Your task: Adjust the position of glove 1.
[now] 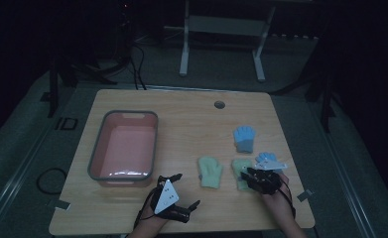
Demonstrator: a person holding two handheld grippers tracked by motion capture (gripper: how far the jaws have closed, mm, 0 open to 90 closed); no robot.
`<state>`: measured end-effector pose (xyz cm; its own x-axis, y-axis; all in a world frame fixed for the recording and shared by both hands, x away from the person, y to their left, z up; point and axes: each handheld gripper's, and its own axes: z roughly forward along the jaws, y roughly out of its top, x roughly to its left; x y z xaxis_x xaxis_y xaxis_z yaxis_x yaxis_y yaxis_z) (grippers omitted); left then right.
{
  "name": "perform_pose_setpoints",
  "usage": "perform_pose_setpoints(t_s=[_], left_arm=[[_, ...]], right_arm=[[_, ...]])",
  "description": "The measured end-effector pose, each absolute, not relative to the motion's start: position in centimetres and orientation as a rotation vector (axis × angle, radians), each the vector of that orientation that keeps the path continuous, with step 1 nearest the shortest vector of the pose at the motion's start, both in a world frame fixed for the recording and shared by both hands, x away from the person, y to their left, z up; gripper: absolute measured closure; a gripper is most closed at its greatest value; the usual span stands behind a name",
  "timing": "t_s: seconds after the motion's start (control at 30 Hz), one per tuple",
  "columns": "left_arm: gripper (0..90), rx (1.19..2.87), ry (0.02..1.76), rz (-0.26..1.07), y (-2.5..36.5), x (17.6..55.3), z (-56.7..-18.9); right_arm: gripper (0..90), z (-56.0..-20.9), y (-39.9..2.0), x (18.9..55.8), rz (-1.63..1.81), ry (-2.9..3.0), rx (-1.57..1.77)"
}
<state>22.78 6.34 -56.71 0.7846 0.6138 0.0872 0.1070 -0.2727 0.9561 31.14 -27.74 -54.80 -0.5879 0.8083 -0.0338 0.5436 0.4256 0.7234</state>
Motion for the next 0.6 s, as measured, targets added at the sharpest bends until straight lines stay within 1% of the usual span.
perform_pose_setpoints(t_s=[0.07, 0.13, 0.2, 0.27, 0.4, 0.6], left_arm=[[1.2, 1.806, 0.559, 0.538, 6.3, 22.8, -56.7], [1.2, 1.806, 0.56, 0.538, 6.3, 22.8, -56.7], [1.2, 1.807, 0.558, 0.541, 6.3, 22.8, -56.7], [1.2, 1.807, 0.556, 0.546, 6.3, 22.7, -56.7], [1.2, 1.804, 0.559, 0.549, 6.3, 22.7, -56.7], [1.2, 1.803, 0.563, 0.549, 6.3, 22.7, -56.7]], right_arm=[[66.0, -54.9, -27.8, 31.1, 0.969, 2.3, 1.154], [72.3, -55.1, -27.7, 31.1, 0.973, 2.287, 1.167], [80.5, -55.2, -27.5, 30.9, 0.958, 2.275, 1.161], [84.3, -55.2, -27.1, 30.7, 0.937, 2.261, 1.154], [86.9, -54.7, -26.8, 30.4, 0.917, 2.226, 1.176], [87.3, -51.8, -25.9, 29.9, 0.931, 2.136, 1.187]])
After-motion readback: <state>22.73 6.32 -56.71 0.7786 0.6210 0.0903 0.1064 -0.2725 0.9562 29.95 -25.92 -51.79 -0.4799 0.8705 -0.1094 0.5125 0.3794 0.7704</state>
